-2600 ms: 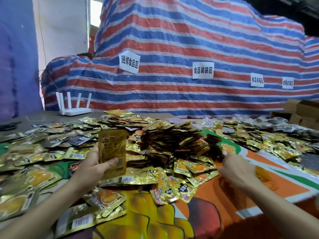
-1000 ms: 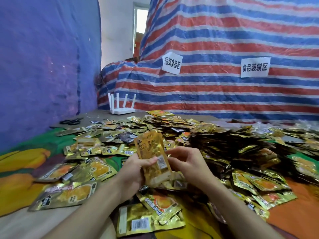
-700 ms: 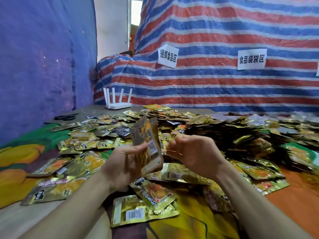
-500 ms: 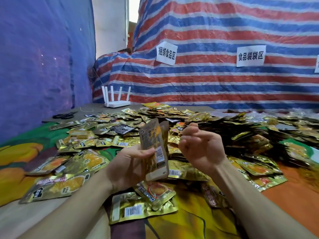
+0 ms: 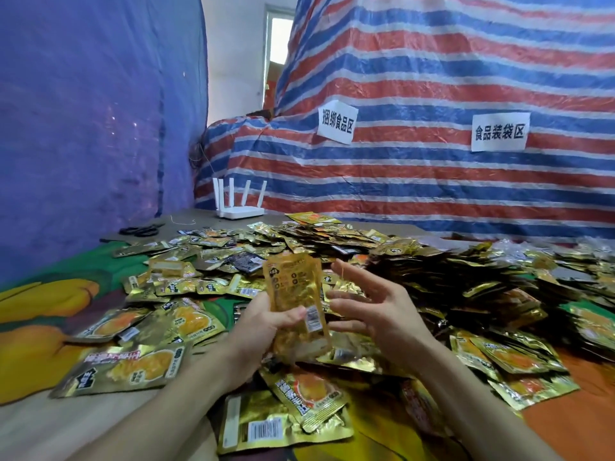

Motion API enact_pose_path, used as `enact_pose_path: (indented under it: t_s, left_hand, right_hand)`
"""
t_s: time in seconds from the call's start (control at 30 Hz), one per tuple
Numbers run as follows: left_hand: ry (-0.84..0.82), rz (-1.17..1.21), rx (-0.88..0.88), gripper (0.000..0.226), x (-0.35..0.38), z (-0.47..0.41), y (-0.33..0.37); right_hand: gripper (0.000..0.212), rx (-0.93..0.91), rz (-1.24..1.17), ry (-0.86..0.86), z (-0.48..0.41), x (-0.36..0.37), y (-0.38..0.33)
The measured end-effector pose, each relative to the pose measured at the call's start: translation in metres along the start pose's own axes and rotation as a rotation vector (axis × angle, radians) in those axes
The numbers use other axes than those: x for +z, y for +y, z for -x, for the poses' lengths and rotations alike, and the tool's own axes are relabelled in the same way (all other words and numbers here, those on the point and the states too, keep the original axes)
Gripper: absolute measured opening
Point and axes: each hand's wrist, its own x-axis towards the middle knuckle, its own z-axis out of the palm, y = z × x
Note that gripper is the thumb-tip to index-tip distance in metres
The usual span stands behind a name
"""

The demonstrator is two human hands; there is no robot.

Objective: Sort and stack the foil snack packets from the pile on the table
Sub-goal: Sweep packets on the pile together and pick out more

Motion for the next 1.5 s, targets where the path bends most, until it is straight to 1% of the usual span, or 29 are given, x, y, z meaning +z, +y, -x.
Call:
enact_pose_path:
  t_s: [0.07,0.1,0.17,0.23,0.3,0.4,0.5,0.6,0.67,0.77,0.83,0.87,0.9,0.97,1.03,1.1,1.17,1.2,1.27,1.3,1.37,1.4,1.47,1.5]
  left_hand:
    - [-0.033,-0.126,0.011,0.039,0.001,0.000,-0.004]
    - [-0.063,-0.156,0.019,0.040,0.002,0.001,-0.005]
    - [-0.116,-0.183,0.035,0.049,0.002,0.004,-0.003]
    - [-0.172,-0.193,0.060,0.054,0.002,0.006,-0.001]
    - [-0.217,-0.217,0.098,0.057,0.004,0.008,0.000]
    - [-0.242,-0.344,0.184,0.057,0.010,0.013,0.004]
    - [-0.261,-0.549,0.265,0.049,0.015,0.018,0.010]
    - [-0.222,-0.877,0.338,0.055,0.014,0.024,0.017]
    - [-0.192,-1.092,0.425,0.054,0.014,0.029,0.020]
    - [-0.177,-1.262,0.549,0.050,0.018,0.031,0.020]
    - [-0.169,-1.357,0.598,0.055,0.020,0.029,0.016]
    - [-0.159,-1.363,0.615,0.058,0.020,0.027,0.012]
    - [-0.140,-1.312,0.632,0.058,0.019,0.026,0.009]
    - [-0.112,-1.109,0.622,0.045,0.018,0.025,0.007]
    - [-0.091,-0.922,0.561,0.027,0.017,0.023,0.007]
    - [-0.058,-0.780,0.522,0.020,0.015,0.020,0.007]
    - [-0.056,-0.687,0.490,0.015,0.015,0.017,0.008]
    - [-0.061,-0.636,0.468,0.016,0.014,0.017,0.008]
    - [-0.022,-0.524,0.416,0.031,0.013,0.016,0.011]
    - [0.005,-0.464,0.391,0.039,0.012,0.015,0.012]
    - [0.011,-0.389,0.367,0.044,0.007,0.014,0.013]
    - [0.008,-0.414,0.384,0.044,0.005,0.013,0.013]
    - [0.012,-0.461,0.415,0.043,0.002,0.013,0.014]
    - [0.024,-0.441,0.416,0.043,0.000,0.013,0.014]
  right_hand:
    - [0.067,-0.056,0.105,-0.025,0.004,0.008,0.000]
    - [0.067,-0.098,0.186,-0.032,0.006,0.011,-0.002]
    - [0.067,-0.190,0.388,-0.032,0.009,0.013,-0.005]
    - [0.069,-0.266,0.541,-0.033,0.011,0.014,-0.008]
    - [0.070,-0.322,0.620,-0.059,0.013,0.014,-0.010]
    - [0.072,-0.391,0.706,-0.073,0.013,0.012,-0.012]
    - [0.073,-0.430,0.768,-0.074,0.015,0.007,-0.019]
    - [0.072,-0.415,0.791,-0.103,0.018,0.007,-0.025]
    - [0.073,-0.418,0.794,-0.131,0.020,0.006,-0.028]
    - [0.073,-0.403,0.847,-0.184,0.021,0.004,-0.030]
    - [0.069,-0.354,0.914,-0.231,0.020,0.005,-0.028]
    - [0.065,-0.328,0.930,-0.248,0.019,0.005,-0.027]
    - [0.060,-0.300,0.926,-0.257,0.018,0.006,-0.025]
    - [0.055,-0.242,0.889,-0.249,0.016,0.006,-0.024]
    - [0.053,-0.202,0.837,-0.230,0.014,0.003,-0.023]
    - [0.051,-0.189,0.804,-0.217,0.014,0.002,-0.021]
    - [0.050,-0.195,0.765,-0.189,0.014,0.004,-0.016]
    - [0.049,-0.206,0.743,-0.149,0.014,0.004,-0.014]
    - [0.051,-0.221,0.681,-0.052,0.011,0.002,-0.010]
    - [0.052,-0.216,0.636,-0.034,0.010,0.000,-0.010]
    - [0.053,-0.186,0.559,-0.071,0.008,-0.005,-0.011]
    - [0.050,-0.167,0.544,-0.095,0.008,-0.007,-0.012]
    - [0.041,-0.125,0.500,-0.113,0.007,-0.010,-0.013]
    - [0.036,-0.109,0.467,-0.109,0.007,-0.010,-0.014]
